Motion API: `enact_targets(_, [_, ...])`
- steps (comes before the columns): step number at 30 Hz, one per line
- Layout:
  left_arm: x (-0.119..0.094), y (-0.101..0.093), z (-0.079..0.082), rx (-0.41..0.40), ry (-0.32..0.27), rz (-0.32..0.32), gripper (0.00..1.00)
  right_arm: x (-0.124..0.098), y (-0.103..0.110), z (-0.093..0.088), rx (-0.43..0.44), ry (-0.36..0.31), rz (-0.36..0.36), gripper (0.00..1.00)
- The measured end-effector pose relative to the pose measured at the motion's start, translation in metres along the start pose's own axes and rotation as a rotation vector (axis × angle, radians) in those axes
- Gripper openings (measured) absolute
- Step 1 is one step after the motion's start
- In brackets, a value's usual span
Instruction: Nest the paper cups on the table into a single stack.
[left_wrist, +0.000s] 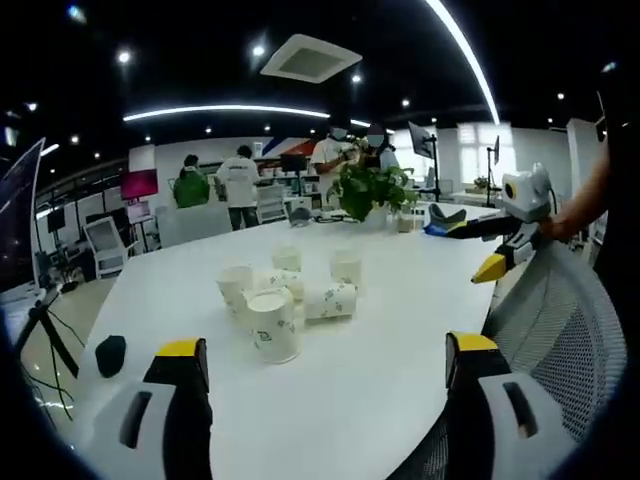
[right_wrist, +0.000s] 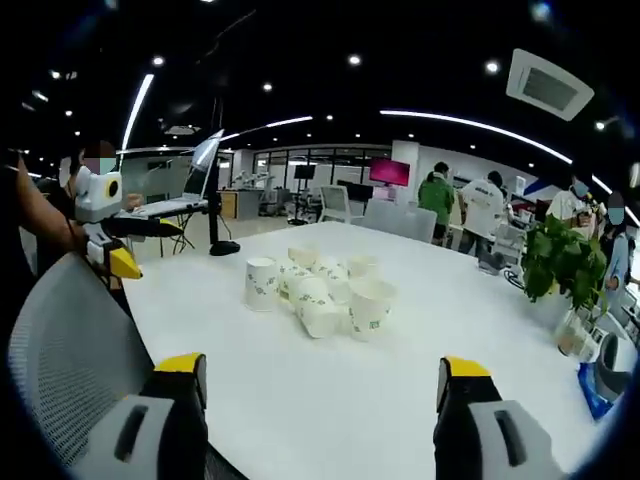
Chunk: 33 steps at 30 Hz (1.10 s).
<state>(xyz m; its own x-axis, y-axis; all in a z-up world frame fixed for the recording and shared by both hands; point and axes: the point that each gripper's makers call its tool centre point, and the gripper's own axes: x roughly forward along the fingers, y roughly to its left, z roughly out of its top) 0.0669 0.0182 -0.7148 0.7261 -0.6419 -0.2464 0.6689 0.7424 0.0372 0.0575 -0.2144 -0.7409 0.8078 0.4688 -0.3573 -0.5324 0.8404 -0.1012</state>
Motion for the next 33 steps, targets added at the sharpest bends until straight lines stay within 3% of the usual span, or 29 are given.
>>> enact_targets(33, [-0.0007,-0.0017,-0.0023,0.024,0.010,-0.008,0.99,0.0005,0.0008,-0.0043,0.000,0.021,0.001,0.99])
